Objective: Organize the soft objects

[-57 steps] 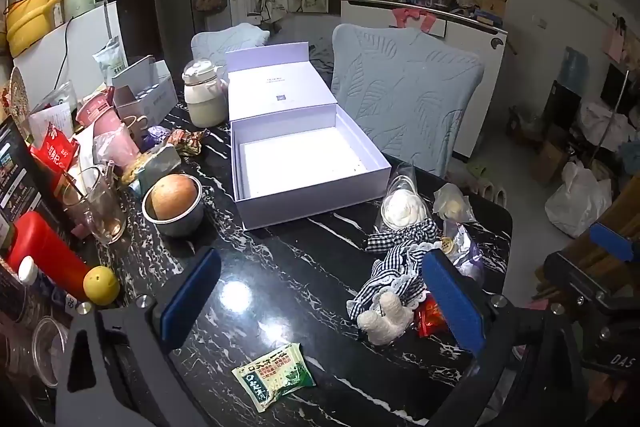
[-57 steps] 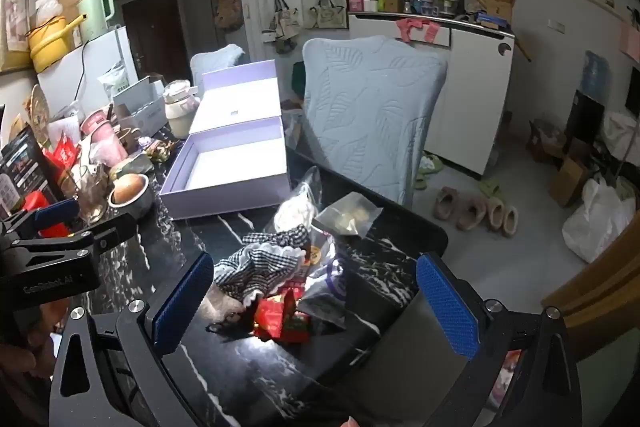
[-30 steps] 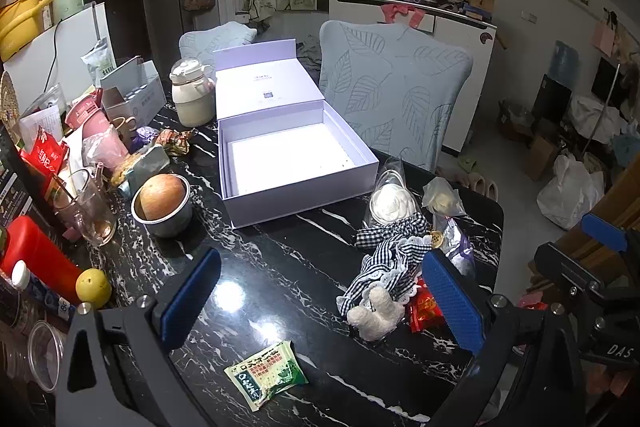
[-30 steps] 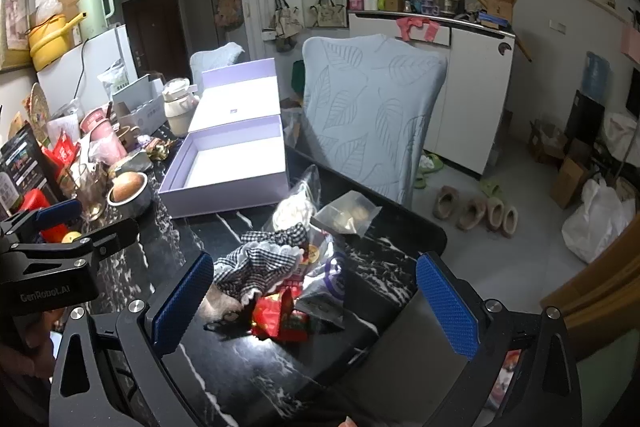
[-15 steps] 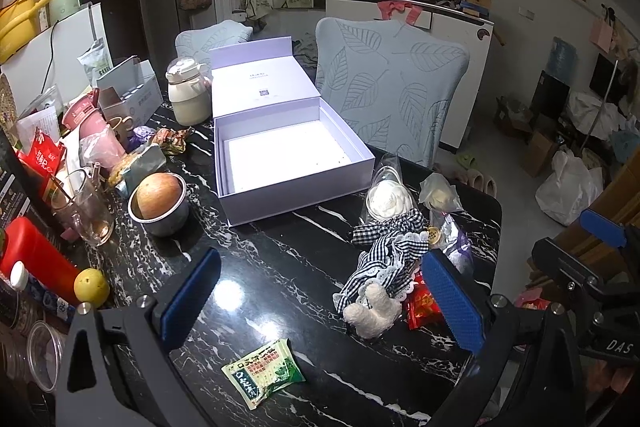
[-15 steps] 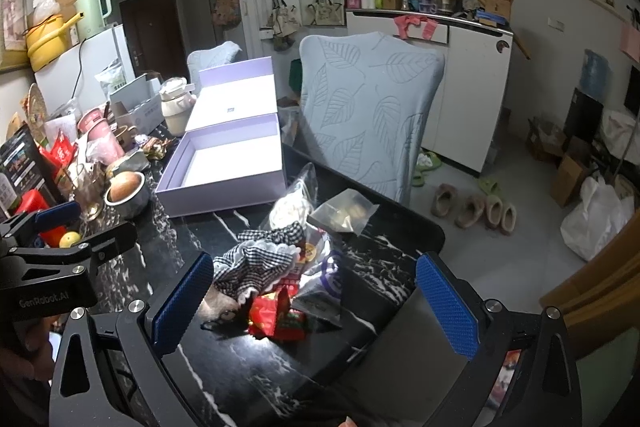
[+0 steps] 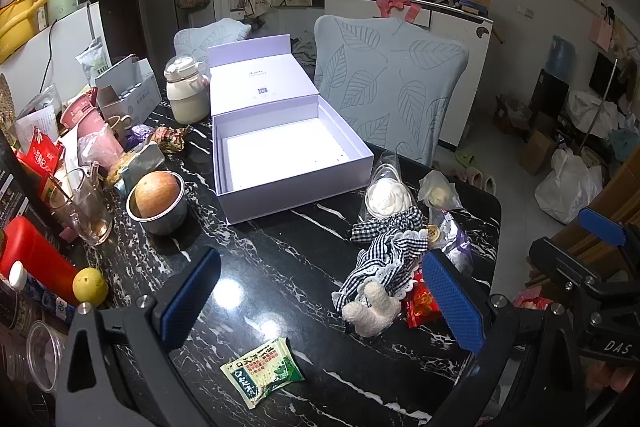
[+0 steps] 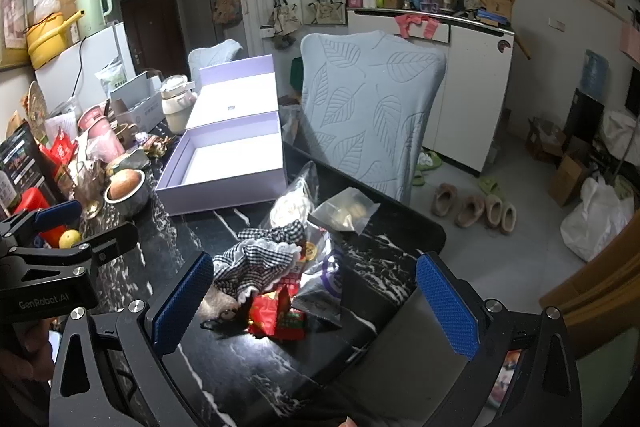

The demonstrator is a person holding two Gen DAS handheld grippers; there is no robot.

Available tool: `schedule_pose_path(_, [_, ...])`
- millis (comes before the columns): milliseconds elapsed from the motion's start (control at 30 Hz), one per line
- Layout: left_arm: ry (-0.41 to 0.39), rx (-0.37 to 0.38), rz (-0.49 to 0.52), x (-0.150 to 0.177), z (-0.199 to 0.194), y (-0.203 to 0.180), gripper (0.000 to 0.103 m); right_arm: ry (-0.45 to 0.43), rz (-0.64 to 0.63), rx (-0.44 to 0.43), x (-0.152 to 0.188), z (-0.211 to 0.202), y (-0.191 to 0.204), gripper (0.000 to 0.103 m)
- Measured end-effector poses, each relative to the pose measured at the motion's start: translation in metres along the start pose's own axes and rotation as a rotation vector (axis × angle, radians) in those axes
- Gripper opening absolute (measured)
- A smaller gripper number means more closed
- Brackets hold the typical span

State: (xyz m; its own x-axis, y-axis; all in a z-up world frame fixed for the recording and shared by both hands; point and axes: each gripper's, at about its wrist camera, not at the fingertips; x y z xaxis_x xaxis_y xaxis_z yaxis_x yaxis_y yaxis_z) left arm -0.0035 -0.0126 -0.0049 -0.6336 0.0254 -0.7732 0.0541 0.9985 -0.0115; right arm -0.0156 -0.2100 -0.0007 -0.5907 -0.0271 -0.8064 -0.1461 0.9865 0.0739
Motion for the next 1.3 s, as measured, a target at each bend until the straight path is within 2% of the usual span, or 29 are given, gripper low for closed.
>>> schedule_pose_path(667, [0.003,0.004,0.001,0.0021,0.0008,-0.0017,0.103,0.001,-0.004,-0.018,-0.0039,0.0042,0.0013,0.103])
schedule_pose_path(1300, [0.018,0.048,0.001,0.0014,-0.0019,-0.0065,0.103,0.005,0.005,-0.031,-0.0023,0.0056,-0.0001,0.103])
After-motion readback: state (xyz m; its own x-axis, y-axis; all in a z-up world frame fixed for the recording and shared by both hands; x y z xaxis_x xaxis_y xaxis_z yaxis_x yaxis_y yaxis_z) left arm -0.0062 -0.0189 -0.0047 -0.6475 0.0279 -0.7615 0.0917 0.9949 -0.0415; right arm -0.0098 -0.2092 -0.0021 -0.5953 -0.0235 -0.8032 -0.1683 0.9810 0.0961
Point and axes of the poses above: each gripper's, at about its wrist camera, not at the fingertips, and z roughly the way its jaws point, y to its left, x to its underside, and after that the axes turned 4 degrees about -y, right-handed
